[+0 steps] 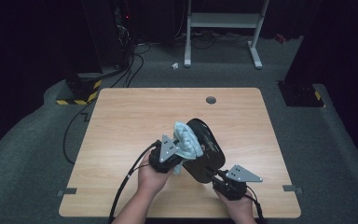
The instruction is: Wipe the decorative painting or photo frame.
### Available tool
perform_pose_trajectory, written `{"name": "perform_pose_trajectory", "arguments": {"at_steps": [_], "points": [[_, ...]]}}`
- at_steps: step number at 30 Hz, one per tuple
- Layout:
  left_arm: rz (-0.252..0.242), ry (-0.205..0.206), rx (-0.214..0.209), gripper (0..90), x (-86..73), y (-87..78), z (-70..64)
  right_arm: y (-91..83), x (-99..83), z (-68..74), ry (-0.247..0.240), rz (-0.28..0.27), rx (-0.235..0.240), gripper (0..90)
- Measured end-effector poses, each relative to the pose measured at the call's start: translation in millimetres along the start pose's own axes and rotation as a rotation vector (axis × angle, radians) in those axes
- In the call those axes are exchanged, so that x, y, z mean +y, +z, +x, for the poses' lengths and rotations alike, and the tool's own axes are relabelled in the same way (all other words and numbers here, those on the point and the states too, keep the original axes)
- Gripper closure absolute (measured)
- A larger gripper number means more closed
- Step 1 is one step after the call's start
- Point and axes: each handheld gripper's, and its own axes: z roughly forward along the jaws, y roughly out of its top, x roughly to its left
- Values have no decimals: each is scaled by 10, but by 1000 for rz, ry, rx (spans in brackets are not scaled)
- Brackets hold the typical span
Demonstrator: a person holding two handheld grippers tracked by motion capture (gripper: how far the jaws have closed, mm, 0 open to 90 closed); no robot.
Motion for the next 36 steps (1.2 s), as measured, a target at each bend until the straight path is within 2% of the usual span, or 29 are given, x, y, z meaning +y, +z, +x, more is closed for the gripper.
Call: {"name": "perform_pose_trajectory", "arguments": {"at_steps": [5,11,14,28,33,36], "points": [[36,-48,48,690,-64,64,245,0,0,2,1,1,-1,768],[65,-113,64,689,-172,108,414,0,-2,2,1,0,1,769],[71,-122,62,690,-196,116,429,1,-2,3,2,0,1,769],[60,-111,57,690,-171,88,395,3,-7,9,5,-6,0,757],[62,-110,60,690,-178,83,398,-7,-45,-7,28,4,11,682],[63,-112,61,690,-185,85,400,-23,-67,-16,44,2,10,670]]}}
